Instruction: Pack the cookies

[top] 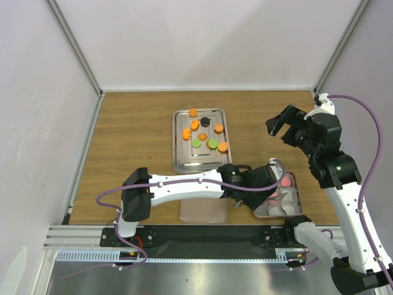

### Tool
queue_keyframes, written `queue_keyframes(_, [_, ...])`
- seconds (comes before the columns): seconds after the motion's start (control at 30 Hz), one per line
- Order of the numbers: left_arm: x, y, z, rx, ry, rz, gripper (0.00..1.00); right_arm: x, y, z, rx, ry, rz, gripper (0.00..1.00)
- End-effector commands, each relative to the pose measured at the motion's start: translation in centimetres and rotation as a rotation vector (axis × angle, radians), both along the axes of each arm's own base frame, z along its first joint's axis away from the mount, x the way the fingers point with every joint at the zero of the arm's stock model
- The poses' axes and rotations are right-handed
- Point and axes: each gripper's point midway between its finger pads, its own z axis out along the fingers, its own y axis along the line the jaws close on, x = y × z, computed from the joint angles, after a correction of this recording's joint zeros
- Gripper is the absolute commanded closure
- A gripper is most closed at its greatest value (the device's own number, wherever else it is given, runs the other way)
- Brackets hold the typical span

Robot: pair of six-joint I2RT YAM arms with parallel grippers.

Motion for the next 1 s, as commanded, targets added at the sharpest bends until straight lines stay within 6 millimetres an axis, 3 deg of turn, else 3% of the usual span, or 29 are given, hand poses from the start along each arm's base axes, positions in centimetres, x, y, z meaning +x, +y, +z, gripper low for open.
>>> queue_keyframes(0.0, [0.7,-1.3,1.5,-0.066,-0.026,-0.006,0.49,-0.1,-0.1,2.1,-0.01,-0.051,0.01,0.0])
queue_keyframes(0.23, [1.2,-0.9,4.2,-0.152,-0.05,0.004,0.5,-0.3,-0.1,2.8,-0.008,-0.066,0.014,0.0])
queue_keyframes(0.37, [2.9,0.9,5.5,-0.194,-0.046,0.059,0.51,-0.4,-0.3,2.8,-0.015,-0.068,0.006,0.0])
queue_keyframes(0.4, [3.0,1.5,6.8,-0.227,-0.051,0.071,0.51,-0.5,-0.4,2.8,-0.02,-0.068,0.005,0.0])
queue_keyframes(0.47, [4.2,3.1,6.7,-0.226,-0.055,0.115,0.51,-0.6,-0.5,2.9,-0.025,-0.075,0.0,0.0])
queue_keyframes(0.5, [4.7,4.1,8.2,-0.256,-0.071,0.145,0.51,-0.6,-0.6,2.9,-0.028,-0.078,-0.003,0.0])
queue_keyframes(0.57, [6.4,6.3,7.8,-0.245,-0.079,0.211,0.51,-0.6,-0.6,2.9,-0.031,-0.08,-0.002,0.0])
queue_keyframes(0.6, [7.2,7.5,8.7,-0.265,-0.091,0.249,0.5,-0.4,-0.6,2.9,-0.032,-0.083,0.0,0.0])
queue_keyframes(0.63, [9.0,9.1,8.6,-0.261,-0.097,0.307,0.5,-0.4,-0.5,2.8,-0.033,-0.083,0.005,0.0])
queue_keyframes(0.67, [9.7,10.7,7.5,-0.222,-0.094,0.348,0.5,-0.3,-0.3,2.4,-0.034,-0.074,0.016,0.0])
queue_keyframes(0.7, [11.5,12.8,7.7,-0.212,-0.114,0.421,0.5,-0.1,-0.2,2.2,-0.034,-0.073,0.022,0.0])
queue_keyframes(0.8, [13.5,16.7,6.1,-0.133,-0.125,0.532,0.5,0.3,0.3,1.6,-0.032,-0.063,0.042,0.0])
queue_keyframes(0.83, [15.1,18.7,6.1,-0.121,-0.14,0.599,0.5,0.3,0.4,1.4,-0.03,-0.061,0.046,0.0])
queue_keyframes(0.97, [17.9,22.8,4.0,-0.067,-0.126,0.732,0.5,0.7,1.4,0.8,-0.002,-0.053,0.085,0.0])
